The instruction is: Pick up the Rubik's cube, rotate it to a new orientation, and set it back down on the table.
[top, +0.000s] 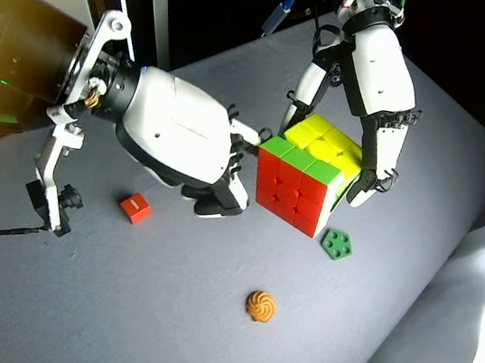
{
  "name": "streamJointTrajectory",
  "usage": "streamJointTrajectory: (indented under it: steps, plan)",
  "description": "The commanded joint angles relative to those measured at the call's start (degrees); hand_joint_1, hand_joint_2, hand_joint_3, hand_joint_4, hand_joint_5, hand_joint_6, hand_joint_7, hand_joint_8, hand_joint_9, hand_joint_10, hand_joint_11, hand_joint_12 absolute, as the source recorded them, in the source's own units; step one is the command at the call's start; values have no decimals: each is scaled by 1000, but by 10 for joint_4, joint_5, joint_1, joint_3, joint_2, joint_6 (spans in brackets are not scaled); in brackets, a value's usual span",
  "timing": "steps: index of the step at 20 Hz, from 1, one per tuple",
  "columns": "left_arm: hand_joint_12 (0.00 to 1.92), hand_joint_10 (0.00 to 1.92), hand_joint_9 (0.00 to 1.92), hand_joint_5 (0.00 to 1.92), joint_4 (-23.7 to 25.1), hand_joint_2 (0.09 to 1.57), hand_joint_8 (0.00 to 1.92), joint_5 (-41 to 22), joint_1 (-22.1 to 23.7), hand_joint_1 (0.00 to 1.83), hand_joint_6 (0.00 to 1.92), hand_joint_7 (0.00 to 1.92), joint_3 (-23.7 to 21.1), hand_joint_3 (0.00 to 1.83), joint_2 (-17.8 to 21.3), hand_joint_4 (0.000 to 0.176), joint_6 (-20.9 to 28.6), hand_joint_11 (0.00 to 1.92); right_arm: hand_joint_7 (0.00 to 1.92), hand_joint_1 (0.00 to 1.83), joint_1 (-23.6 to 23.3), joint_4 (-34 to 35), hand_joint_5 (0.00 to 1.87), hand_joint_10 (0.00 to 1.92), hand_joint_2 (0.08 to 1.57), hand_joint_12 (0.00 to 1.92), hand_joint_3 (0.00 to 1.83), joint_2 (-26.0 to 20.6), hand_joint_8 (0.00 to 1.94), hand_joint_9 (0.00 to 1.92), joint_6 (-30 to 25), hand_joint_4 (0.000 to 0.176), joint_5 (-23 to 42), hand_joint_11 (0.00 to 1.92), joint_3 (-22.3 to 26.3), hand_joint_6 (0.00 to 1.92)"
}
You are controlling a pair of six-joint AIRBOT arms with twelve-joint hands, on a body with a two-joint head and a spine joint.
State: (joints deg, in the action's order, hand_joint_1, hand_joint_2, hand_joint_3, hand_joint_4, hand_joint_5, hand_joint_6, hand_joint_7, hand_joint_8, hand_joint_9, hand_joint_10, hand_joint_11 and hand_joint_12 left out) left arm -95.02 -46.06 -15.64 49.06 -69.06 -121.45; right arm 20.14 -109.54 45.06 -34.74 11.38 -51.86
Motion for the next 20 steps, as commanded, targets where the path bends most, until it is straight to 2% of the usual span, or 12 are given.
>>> streamJointTrajectory:
  steps: [1,2,3,5,9,11,13,14,15,17,19,20]
  plan:
    - [1350,1371,802,948,32,1139,1122,23,9,1366,898,928,-3,0,-1,0,1,572,839,1260,-16,12,0,1921,1081,1921,0,-5,1941,882,-2,108,-59,647,-3,0]
    - [1370,1383,791,935,32,1145,1147,23,9,1364,918,914,-3,1,-1,0,1,546,860,1297,-17,12,0,1921,1073,1921,0,-5,1941,882,-2,114,-58,604,-3,0]
    - [1365,1376,797,952,32,1142,1144,23,9,1365,893,914,-3,0,-1,0,1,558,855,1300,-18,12,0,1921,1081,1921,0,-5,1922,856,-2,103,-58,572,-3,0]
    - [1328,1363,812,962,32,1135,1123,23,9,1368,870,924,-4,0,-1,0,1,587,853,1267,-22,12,0,1921,1099,1921,5,-7,1920,828,-2,105,-57,530,-3,0]
    - [1335,1366,815,952,32,1137,1120,23,9,1368,873,931,-4,0,-1,0,0,592,867,1297,-33,12,2,1921,1071,1921,0,-11,1923,839,-2,82,-56,561,-3,1]
    - [1303,1296,853,986,32,1116,1032,23,9,1374,842,980,-3,0,-1,0,0,624,820,1257,-42,13,0,1921,1113,1921,8,-13,1939,770,-2,80,-48,473,-3,0]
    - [1350,1359,807,954,32,1135,1099,23,9,1367,901,937,-3,0,-1,0,0,565,809,1162,-51,13,0,1921,1150,1921,10,-17,1941,783,-2,72,-43,539,-1,0]
    - [1354,1368,803,949,32,1137,1106,23,9,1366,904,933,-3,0,-1,0,0,562,824,1181,-57,13,0,1921,1139,1921,3,-20,1941,816,-2,81,-38,573,0,0]
    - [1351,1372,798,949,32,1139,1106,23,9,1366,906,931,-3,0,-1,0,0,556,883,1186,-64,13,0,1921,1131,1921,0,-24,1941,868,-2,76,-34,602,4,0]
    - [1325,1351,813,960,32,1134,1101,23,9,1368,892,934,-3,0,-1,0,0,574,851,1165,-74,13,27,1921,1137,1921,2,-31,1941,843,-2,89,-25,603,12,9]
    - [1347,1399,785,940,32,1147,1152,23,9,1364,906,903,-3,2,-1,0,0,537,853,1210,-83,13,0,1921,1128,1921,0,-38,1941,871,-2,69,-20,601,19,0]
    - [1337,1391,794,949,32,1143,1128,23,9,1365,891,917,-3,0,-1,0,0,559,836,1220,-90,13,0,1921,1125,1921,0,-41,1941,828,-2,83,-18,563,21,0]
